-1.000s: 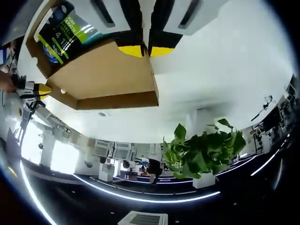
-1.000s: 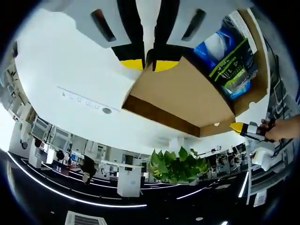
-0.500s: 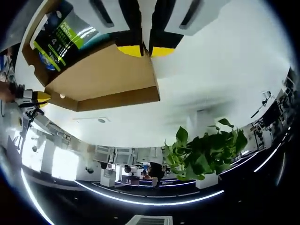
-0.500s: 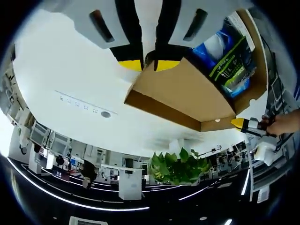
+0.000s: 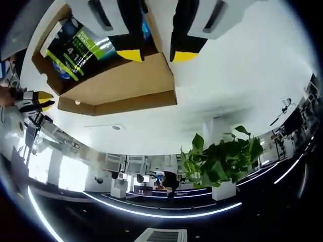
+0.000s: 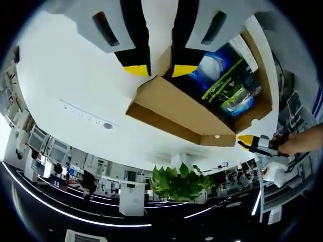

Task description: Operate the shoe box by opening the lid, removing the specified soft item, and placing it in the target area until the item is outside and the box remains undamaged.

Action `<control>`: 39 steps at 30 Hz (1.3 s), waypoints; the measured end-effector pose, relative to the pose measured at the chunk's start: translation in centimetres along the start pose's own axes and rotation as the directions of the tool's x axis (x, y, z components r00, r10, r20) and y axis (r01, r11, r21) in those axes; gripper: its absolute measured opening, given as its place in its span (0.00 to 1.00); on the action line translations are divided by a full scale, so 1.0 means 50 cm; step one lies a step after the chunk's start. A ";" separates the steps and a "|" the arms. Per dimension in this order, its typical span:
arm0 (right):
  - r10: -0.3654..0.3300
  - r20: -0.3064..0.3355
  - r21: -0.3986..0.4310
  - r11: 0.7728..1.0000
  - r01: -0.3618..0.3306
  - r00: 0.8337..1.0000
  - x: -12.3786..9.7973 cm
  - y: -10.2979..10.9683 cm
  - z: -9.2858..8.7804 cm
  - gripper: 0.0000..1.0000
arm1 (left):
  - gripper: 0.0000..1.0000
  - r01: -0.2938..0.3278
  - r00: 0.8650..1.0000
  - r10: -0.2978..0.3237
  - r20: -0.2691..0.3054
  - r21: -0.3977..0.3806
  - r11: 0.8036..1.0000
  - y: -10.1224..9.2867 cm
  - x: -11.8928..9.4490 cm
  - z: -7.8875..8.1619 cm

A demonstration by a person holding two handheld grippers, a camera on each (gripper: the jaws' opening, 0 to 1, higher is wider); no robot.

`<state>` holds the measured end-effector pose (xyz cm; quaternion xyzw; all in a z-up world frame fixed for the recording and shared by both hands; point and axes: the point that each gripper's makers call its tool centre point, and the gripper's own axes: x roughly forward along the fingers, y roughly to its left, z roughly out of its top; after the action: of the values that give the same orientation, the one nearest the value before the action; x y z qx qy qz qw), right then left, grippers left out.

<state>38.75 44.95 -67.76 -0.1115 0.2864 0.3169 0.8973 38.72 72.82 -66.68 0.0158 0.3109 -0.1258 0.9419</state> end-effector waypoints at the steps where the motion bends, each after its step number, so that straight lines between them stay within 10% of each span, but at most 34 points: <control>1: 0.010 0.002 -0.001 1.000 -0.010 1.000 -0.005 0.009 0.000 0.13 | 0.21 0.006 1.000 -0.006 0.003 0.000 1.000 -0.006 -0.007 -0.002; 17: 0.167 -0.058 -0.009 0.986 -0.167 0.984 0.017 0.120 -0.022 0.19 | 0.32 0.107 0.993 -0.111 0.033 0.086 0.990 -0.083 -0.102 -0.041; 39: 0.351 -0.135 0.182 0.928 -0.325 0.927 0.097 0.198 -0.033 0.18 | 0.44 0.199 0.978 -0.205 0.047 0.110 0.974 -0.150 -0.155 -0.100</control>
<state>34.82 54.44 -72.12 -0.0156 0.3987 0.4333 0.8081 27.94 67.87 -65.78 0.0296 0.2763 -0.2376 0.9308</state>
